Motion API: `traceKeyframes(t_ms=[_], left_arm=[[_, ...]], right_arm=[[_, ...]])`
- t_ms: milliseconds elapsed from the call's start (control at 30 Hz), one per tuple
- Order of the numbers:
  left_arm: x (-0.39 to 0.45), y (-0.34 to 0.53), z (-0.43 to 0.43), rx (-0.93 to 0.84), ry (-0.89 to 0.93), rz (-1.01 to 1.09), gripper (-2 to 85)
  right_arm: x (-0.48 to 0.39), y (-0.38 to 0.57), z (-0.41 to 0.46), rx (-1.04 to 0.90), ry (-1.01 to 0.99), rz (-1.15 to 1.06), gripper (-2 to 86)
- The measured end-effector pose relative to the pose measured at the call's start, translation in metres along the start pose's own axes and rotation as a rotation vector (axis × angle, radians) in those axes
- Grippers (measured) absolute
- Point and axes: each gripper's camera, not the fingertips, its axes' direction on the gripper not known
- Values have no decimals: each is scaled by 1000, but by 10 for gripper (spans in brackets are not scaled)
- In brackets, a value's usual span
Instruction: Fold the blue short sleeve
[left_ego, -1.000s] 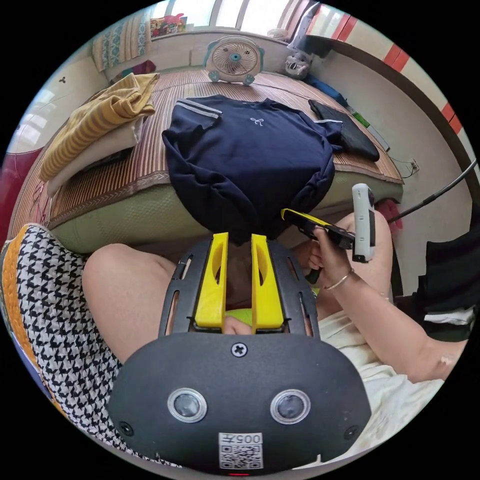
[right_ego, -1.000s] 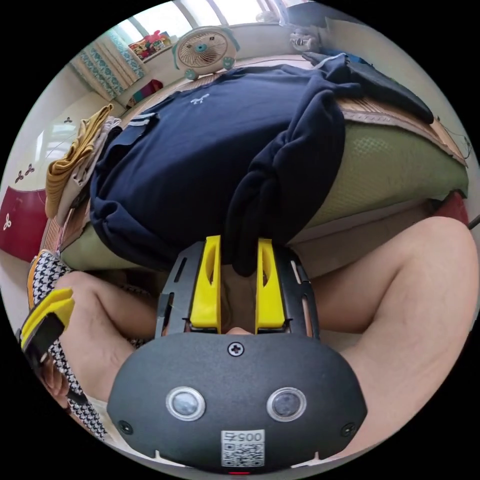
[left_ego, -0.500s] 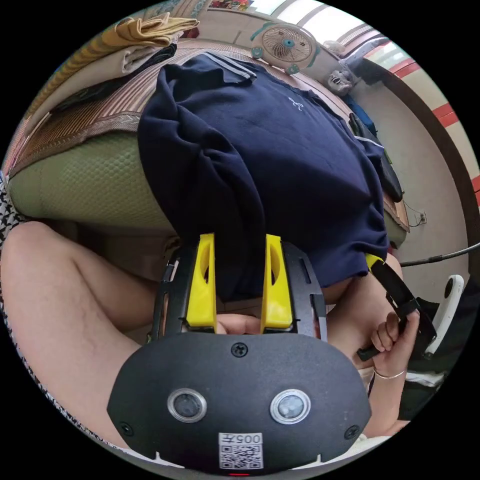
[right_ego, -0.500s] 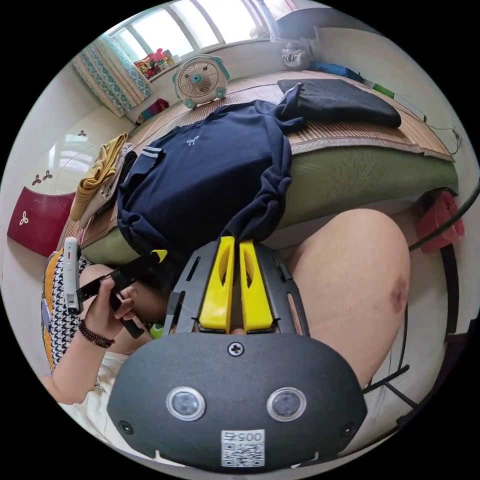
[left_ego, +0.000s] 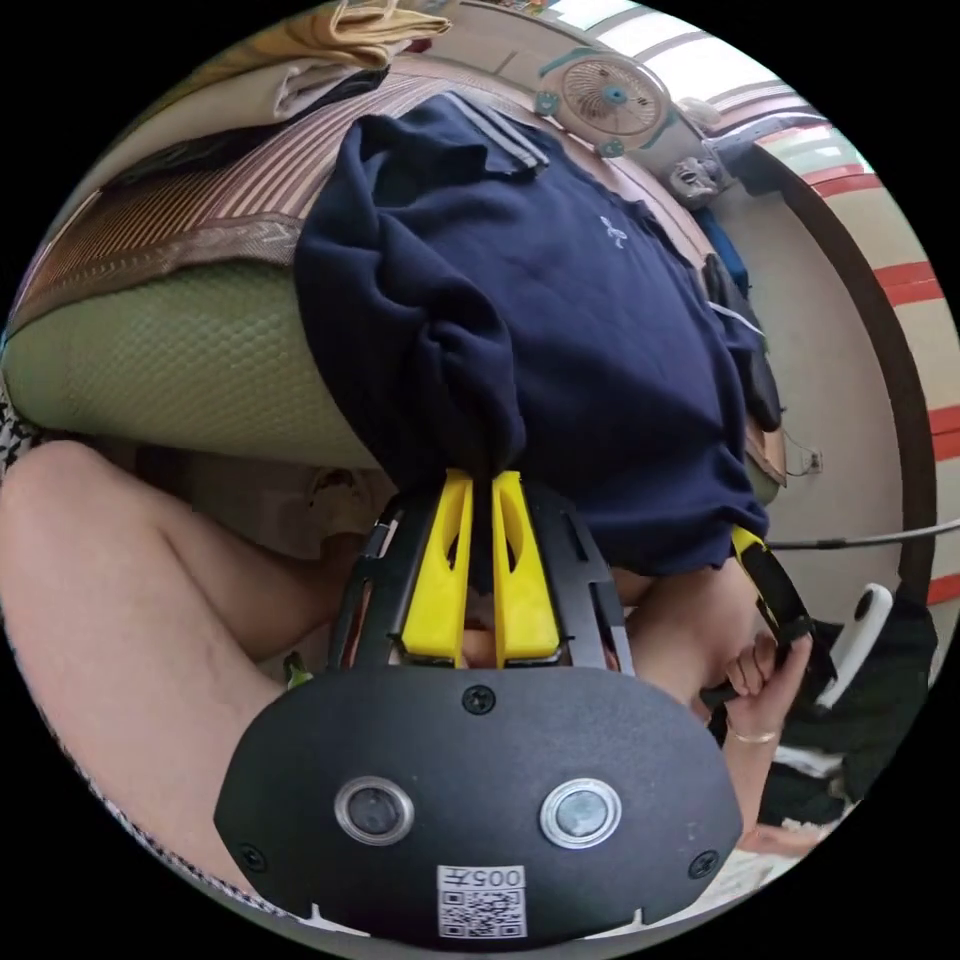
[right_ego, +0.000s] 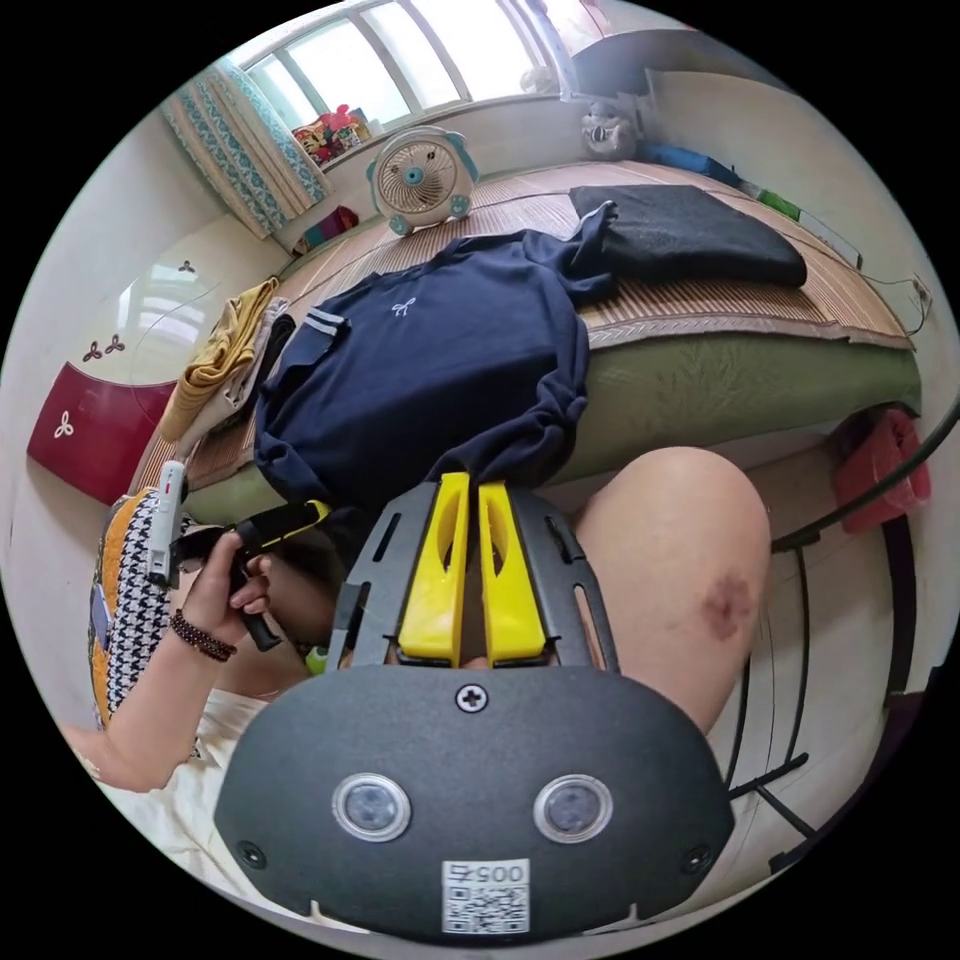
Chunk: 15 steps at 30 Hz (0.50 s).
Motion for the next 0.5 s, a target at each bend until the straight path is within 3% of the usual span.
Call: traceKeyframes(t_ms=[300, 500], left_arm=[[-7, 11, -163, 272, 99, 224, 38], [-23, 29, -182, 265, 168, 250, 36]], right_arm=[[33, -74, -75, 69, -57, 2, -15], [39, -104, -98, 23, -130, -35, -14]])
